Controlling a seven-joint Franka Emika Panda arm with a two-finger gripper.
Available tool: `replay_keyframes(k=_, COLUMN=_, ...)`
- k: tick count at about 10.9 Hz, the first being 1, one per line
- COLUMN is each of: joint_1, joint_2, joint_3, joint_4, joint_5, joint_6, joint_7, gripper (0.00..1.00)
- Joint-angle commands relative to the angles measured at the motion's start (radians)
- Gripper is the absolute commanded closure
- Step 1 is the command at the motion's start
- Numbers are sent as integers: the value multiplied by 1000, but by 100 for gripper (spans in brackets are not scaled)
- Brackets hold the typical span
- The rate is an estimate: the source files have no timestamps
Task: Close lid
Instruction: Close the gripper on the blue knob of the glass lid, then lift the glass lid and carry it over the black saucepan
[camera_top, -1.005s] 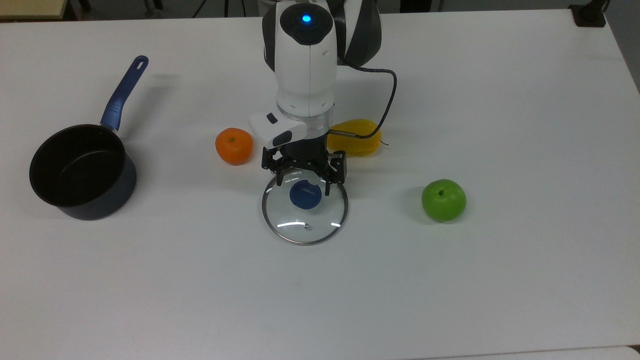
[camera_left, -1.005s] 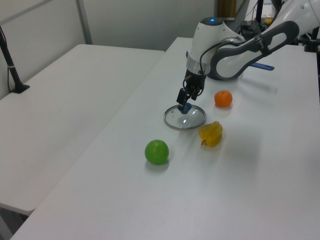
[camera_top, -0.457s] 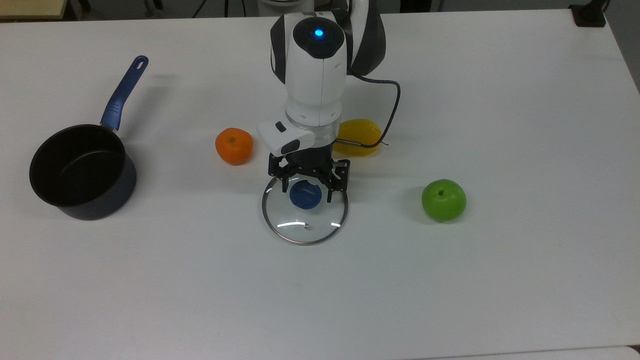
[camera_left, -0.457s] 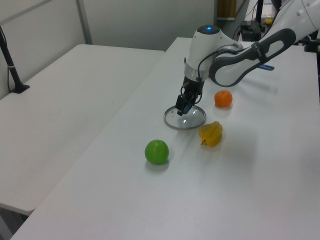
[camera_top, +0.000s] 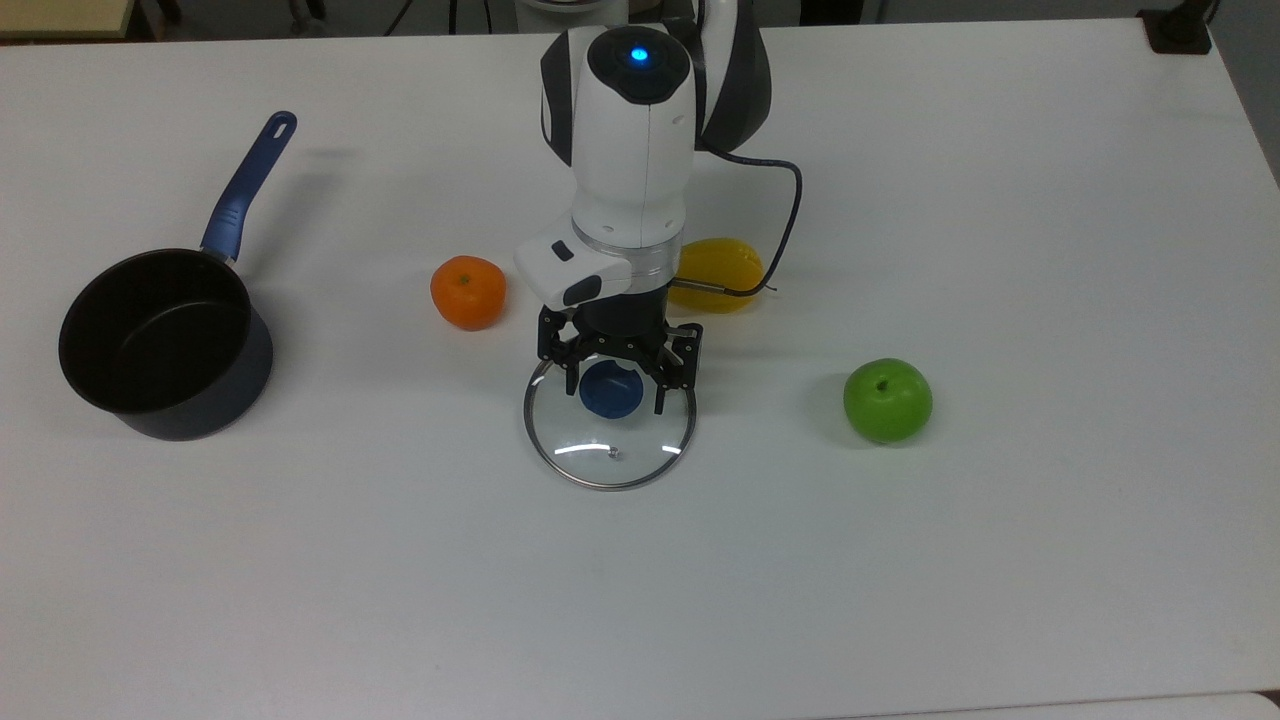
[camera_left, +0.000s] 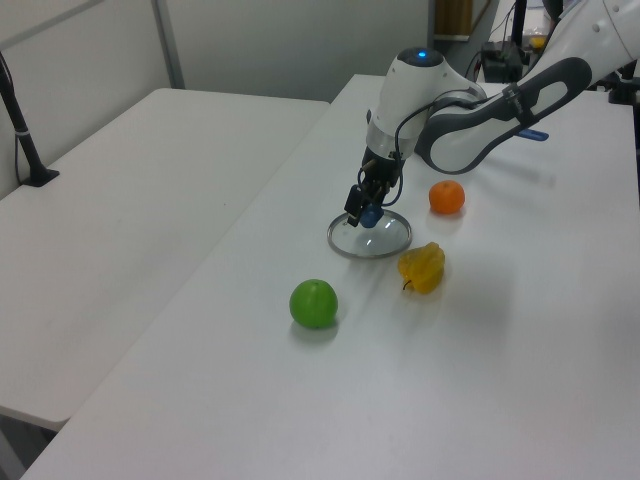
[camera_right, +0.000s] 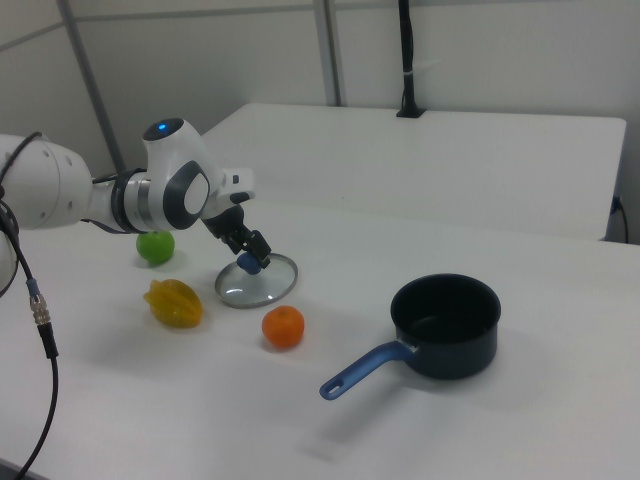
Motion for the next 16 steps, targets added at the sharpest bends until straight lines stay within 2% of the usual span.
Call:
replay_keyframes(k=1, joint_1=11, joint_2=4, joint_3=-11, joint_4=-5, joint_5=-43, joint_6=10, joint_7=28, gripper=9)
replay_keyframes(k=2, joint_1=11, joint_2=4, joint_3=-11, joint_4=-5, joint_5=-43, joint_6=10, joint_7=28, gripper=10)
replay_keyframes(k=4, joint_1=14, joint_2=2, joint_3=-11, joint_4=-9, joint_5=-45, joint_6=6, joint_7=28, gripper=22)
replay_keyframes(k=7, joint_1=13, joint_2=-12, joint_3=-10, joint_4=-14, joint_5=-45, joint_6=-37, joint_7=28, gripper=50)
replay_keyframes(k=8, joint_1=11, joint_2=-24, joint_3=-11, joint_4=-11, joint_5=-43, joint_6=-77, joint_7=28, gripper=53)
replay_keyframes(k=10, joint_1=3, joint_2=-62, joint_3=-11, joint_4=-9, joint_5=-42, joint_6=-132, joint_7=28, gripper=54)
replay_keyframes(k=13, joint_1=-29, joint_2=-104, joint_3=-22, joint_4=53, joint_5=-42, joint_6=-227, joint_7=20, gripper=54)
replay_keyframes(k=16, joint_1=-124, joint_2=-140, joint_3=-25, joint_4=124, joint_5=-43, joint_6=-289, joint_7=-61, gripper=54)
